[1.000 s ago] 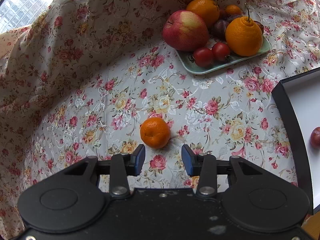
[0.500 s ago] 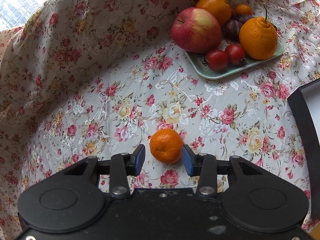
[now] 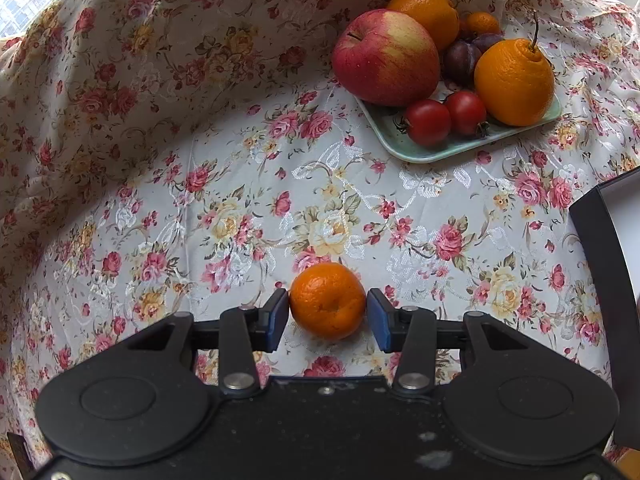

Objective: Organize fruits
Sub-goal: 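Close the left tool on the tomato while the right tool grips the tangerine, then carry the tomato and tangerine over the white box and release them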

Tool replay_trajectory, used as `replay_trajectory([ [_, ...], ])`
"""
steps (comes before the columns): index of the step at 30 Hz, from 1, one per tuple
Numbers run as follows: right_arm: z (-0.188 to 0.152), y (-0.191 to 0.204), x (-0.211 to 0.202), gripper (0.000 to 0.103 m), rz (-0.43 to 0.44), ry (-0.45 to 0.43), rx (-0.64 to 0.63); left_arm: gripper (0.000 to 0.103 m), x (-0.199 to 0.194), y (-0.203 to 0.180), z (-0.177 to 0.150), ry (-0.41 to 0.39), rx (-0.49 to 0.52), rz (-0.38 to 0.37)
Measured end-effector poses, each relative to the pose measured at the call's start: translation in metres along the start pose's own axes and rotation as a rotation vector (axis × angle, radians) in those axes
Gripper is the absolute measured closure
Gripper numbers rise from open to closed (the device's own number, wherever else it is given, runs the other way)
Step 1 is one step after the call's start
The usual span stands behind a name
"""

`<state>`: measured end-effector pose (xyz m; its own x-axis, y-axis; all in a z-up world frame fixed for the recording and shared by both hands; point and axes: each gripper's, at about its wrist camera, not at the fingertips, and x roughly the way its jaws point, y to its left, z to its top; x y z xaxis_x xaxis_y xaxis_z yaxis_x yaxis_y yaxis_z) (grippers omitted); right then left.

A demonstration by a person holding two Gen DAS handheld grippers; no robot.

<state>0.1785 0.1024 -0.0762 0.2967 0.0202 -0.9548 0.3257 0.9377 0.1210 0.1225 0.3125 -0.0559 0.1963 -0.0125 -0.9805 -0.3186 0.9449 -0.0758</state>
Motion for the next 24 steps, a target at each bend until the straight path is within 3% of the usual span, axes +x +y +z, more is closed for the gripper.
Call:
replay_trajectory([
  [15,-0.005,-0.009,-0.023,0.06,0.068,-0.01,-0.022,0.056,-0.016,-0.013,-0.001,-0.03,0.004,-0.003],
  [24,0.009,-0.044,-0.048,0.06,0.087,-0.049,0.019,0.056,-0.023,-0.052,-0.003,-0.057,0.061,-0.006],
])
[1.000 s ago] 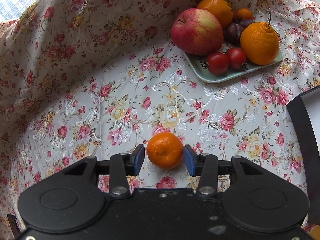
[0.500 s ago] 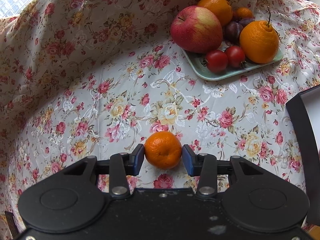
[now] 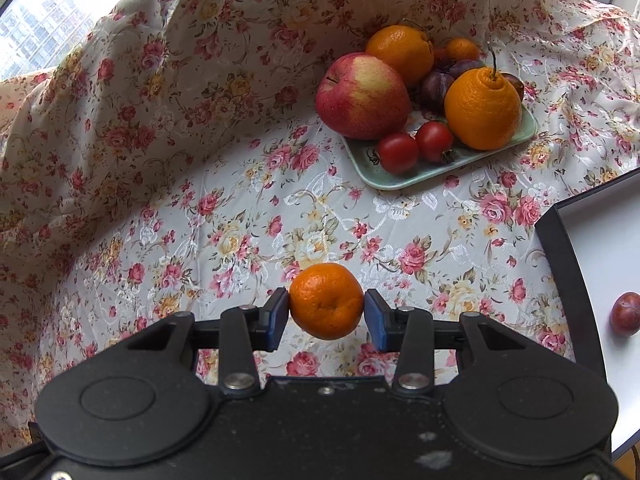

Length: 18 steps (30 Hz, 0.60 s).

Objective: Organize fruits
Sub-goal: 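Carry the tomato and tangerine over the white box and release them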

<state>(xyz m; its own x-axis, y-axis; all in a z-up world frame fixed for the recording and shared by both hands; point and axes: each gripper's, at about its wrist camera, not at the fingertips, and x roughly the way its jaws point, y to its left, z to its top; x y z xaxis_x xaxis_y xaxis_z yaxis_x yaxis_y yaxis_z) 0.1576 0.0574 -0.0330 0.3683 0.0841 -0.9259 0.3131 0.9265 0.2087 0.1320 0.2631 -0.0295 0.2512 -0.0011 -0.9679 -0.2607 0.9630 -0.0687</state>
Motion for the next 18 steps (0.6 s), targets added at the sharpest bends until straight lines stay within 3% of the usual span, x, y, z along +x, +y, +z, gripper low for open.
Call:
replay_trajectory([
  [9,0.02,-0.051,-0.025,0.06,0.004,-0.041,0.069,0.056,-0.004,-0.06,-0.009,-0.02,0.114,-0.01],
  [18,0.039,-0.115,-0.04,0.06,-0.046,-0.076,0.164,0.056,-0.003,-0.126,-0.026,-0.006,0.227,-0.052],
])
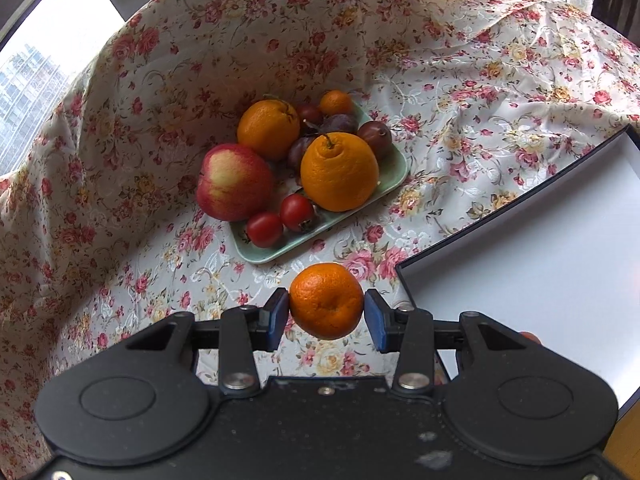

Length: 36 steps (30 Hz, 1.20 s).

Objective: Organize fruits
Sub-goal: 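Carry the tomato and tangerine over the white box and release them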

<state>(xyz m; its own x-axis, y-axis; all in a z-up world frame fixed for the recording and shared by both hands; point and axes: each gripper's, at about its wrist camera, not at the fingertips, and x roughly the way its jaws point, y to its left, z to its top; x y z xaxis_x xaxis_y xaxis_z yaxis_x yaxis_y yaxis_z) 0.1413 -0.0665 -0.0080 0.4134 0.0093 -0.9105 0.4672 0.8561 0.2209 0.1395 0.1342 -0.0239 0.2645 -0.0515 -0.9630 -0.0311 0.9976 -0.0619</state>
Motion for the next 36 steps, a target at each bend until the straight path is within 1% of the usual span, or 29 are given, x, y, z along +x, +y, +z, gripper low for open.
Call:
replay_trajectory([
  [5,0.014,-0.031,-0.006,0.06,-0.029,-0.025,0.046,0.056,0.002,-0.036,-0.005,0.005,0.058,-0.013],
  [17,0.034,-0.101,-0.014,0.059,-0.088,-0.046,0.127,0.056,0.006,-0.121,-0.019,-0.004,0.186,-0.051],
  [23,0.044,-0.15,-0.019,0.059,-0.139,-0.054,0.189,0.056,0.009,-0.165,-0.032,-0.003,0.258,-0.078],
  [24,0.045,-0.157,-0.02,0.059,-0.145,-0.056,0.198,0.056,0.01,-0.173,-0.034,-0.005,0.27,-0.078],
  [25,0.046,-0.166,-0.021,0.059,-0.154,-0.059,0.209,0.056,0.009,-0.181,-0.036,-0.02,0.282,-0.061],
  [28,0.05,-0.19,-0.022,0.059,-0.183,-0.061,0.232,0.056,0.006,-0.203,-0.042,-0.085,0.343,-0.021],
  [32,0.053,-0.221,-0.024,0.059,-0.215,-0.059,0.267,0.056,0.007,-0.224,-0.045,-0.079,0.359,-0.069],
  [34,0.055,-0.233,-0.025,0.059,-0.226,-0.063,0.283,0.059,0.009,-0.235,-0.048,-0.084,0.376,-0.074],
  [36,0.056,-0.243,-0.026,0.059,-0.234,-0.065,0.293,0.059,0.011,-0.246,-0.052,-0.086,0.394,-0.079],
])
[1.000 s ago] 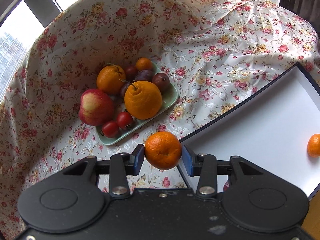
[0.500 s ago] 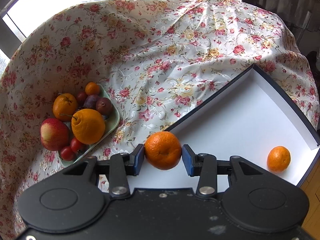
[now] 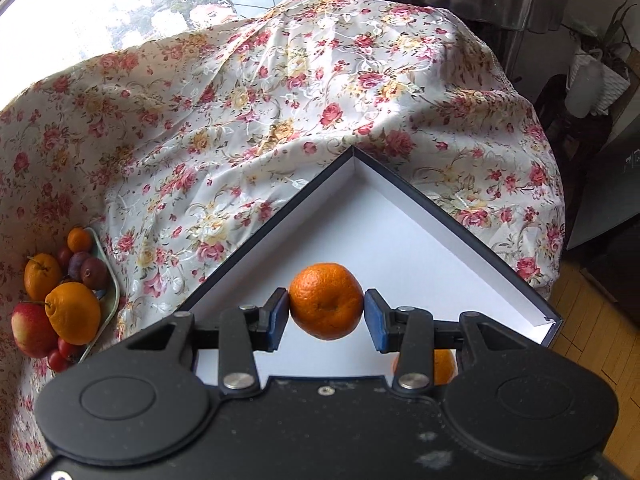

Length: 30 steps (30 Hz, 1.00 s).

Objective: Organize fruits
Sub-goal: 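Carry the tomato and tangerine over the white box and release them, then move the left tool to a brown kiwi while the right tool reaches a red tomato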

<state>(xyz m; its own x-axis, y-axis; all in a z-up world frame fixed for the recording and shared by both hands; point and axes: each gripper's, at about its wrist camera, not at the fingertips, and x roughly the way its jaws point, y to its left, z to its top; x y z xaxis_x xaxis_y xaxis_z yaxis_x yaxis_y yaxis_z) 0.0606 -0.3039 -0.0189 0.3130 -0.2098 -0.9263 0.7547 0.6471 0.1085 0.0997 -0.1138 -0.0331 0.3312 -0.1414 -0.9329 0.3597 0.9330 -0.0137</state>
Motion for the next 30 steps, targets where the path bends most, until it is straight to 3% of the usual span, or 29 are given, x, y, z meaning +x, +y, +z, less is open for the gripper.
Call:
replay_trajectory([
  [6,0.008,-0.019,0.005,0.059,-0.009,0.003,0.021,0.059,0.008,-0.022,-0.003,0.009,0.039,-0.008],
  [16,0.012,-0.028,0.0,0.06,-0.018,-0.024,0.034,0.059,0.012,-0.027,-0.005,0.028,0.036,-0.021],
  [30,0.0,0.0,-0.009,0.06,0.019,-0.006,-0.006,0.058,0.002,-0.004,-0.01,0.067,-0.019,-0.053],
])
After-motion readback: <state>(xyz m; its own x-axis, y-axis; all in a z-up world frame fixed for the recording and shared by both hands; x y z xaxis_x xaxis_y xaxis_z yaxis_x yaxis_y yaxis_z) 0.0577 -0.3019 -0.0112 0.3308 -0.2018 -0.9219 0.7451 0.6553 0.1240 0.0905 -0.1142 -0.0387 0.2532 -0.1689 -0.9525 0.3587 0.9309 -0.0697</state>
